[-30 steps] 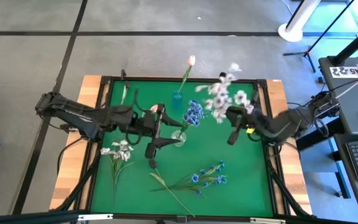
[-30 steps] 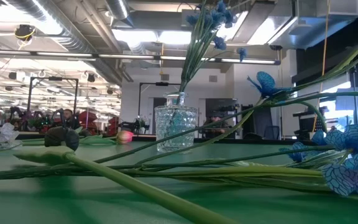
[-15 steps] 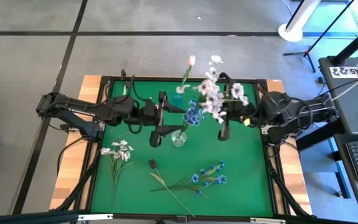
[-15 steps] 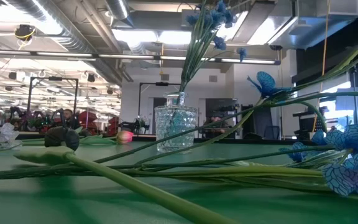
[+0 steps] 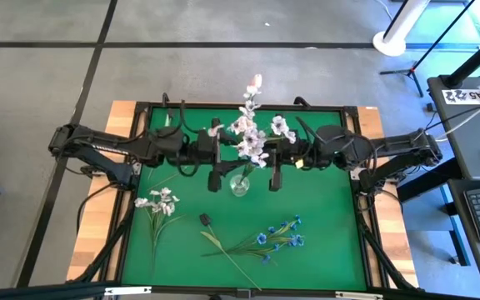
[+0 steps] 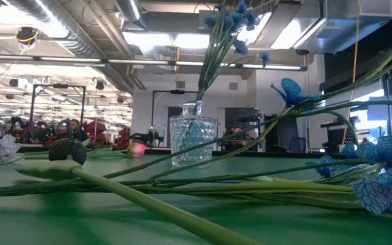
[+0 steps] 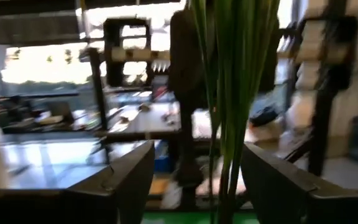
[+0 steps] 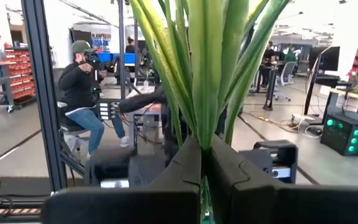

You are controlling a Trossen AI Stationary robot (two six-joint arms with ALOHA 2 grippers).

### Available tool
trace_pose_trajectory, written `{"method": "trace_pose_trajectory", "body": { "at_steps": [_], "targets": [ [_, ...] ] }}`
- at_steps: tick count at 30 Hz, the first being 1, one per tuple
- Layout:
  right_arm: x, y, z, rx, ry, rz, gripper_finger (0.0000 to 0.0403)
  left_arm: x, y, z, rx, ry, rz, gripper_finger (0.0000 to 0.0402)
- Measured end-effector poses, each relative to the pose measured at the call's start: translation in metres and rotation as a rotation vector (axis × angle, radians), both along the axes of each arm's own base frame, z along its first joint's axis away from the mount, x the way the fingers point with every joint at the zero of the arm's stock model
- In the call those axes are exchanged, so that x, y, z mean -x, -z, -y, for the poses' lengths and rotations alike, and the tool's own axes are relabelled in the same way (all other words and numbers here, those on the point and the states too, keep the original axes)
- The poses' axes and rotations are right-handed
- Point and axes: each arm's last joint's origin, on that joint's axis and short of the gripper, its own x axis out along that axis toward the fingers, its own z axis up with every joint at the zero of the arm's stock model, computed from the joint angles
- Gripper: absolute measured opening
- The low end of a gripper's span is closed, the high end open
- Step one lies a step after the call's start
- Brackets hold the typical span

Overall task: Sort flowers into vase by color
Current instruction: Put the right white flowers into the blue vase

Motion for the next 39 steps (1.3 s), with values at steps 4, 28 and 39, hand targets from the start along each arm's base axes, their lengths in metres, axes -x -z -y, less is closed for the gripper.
{"method": "trace_pose_trajectory", "body": {
  "at_steps": [4, 28, 39],
  "targets": [
    [0.000, 0.001, 0.000, -0.001, -0.001, -0.010, 0.0005, 0.001, 0.003, 0.006, -0.045, -0.095, -0.042, 0.0188],
    [0.000, 0.000, 0.000, -0.022, -0.007, 0.002, 0.0005, 0.020, -0.009, 0.019, -0.014, -0.039, -0.038, 0.0147],
    [0.000, 0.000, -0.001, -0.019, -0.021, -0.002, 0.0005, 0.018, 0.001, 0.010, 0.009, -0.065, -0.130, 0.0110]
  ]
}}
